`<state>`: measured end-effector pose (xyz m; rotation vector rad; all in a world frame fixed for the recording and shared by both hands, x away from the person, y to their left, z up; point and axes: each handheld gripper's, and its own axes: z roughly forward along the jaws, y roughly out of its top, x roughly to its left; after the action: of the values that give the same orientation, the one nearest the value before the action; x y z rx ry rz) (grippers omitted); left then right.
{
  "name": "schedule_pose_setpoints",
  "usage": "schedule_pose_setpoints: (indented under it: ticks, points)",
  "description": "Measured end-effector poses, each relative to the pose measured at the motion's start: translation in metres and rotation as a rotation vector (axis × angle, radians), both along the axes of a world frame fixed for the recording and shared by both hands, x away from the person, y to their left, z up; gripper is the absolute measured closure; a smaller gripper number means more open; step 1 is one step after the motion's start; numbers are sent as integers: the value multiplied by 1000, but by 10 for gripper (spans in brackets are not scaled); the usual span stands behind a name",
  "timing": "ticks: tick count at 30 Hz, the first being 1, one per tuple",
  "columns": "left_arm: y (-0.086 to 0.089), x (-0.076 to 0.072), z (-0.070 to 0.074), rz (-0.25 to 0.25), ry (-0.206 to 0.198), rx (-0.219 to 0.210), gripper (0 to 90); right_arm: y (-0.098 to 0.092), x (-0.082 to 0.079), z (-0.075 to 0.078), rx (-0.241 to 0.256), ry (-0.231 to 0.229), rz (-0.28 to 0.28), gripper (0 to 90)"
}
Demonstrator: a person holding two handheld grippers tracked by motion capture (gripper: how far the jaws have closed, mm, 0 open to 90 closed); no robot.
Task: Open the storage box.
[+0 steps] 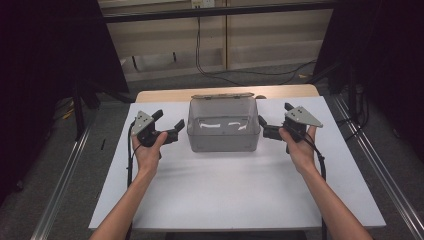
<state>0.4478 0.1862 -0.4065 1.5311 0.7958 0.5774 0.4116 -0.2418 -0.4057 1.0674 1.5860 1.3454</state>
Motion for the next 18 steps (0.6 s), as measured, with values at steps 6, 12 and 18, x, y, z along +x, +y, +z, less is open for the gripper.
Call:
schedule_pose_setpoints:
  ticks: [6,12,18]
  points:
    - [9,-17,-3,4,-10,4,46,-2,-15,1,2,-10,1,0]
    - [16,-33,-11,15,-7,-2,46,-6,-32,-1,0,-15,0,0]
    - [28,-49,-16,43,6,-8,46,-12,-48,-5,-6,-19,-10,0]
